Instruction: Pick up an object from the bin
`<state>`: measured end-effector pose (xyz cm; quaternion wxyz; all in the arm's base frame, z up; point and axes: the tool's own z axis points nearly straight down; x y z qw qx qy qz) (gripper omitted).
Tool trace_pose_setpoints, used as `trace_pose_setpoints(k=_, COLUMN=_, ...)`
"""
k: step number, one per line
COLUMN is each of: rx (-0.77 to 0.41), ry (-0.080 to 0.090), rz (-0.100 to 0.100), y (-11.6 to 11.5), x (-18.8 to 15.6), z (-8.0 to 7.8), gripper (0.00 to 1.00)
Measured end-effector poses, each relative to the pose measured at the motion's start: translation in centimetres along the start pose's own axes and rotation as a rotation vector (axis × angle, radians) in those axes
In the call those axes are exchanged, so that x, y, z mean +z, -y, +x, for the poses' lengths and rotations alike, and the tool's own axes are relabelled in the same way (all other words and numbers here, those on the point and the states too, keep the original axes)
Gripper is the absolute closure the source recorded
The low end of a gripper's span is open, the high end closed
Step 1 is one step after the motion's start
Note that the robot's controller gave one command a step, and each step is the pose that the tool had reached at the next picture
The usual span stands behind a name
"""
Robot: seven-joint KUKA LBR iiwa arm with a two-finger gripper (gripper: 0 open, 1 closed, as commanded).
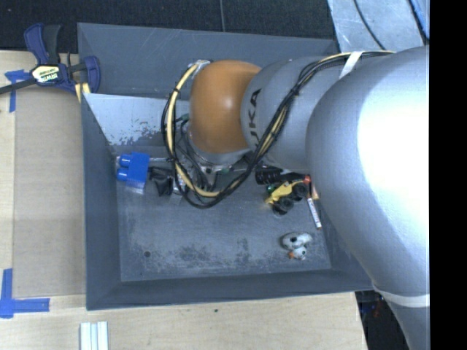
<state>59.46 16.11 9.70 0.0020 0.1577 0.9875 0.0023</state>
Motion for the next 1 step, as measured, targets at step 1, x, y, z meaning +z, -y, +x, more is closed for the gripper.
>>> trace_pose_setpoints(k=1, rx=0.0, ry=0.001, rz=0.0, y=0.01, x=-2.79, z=-0.06, gripper=1.0)
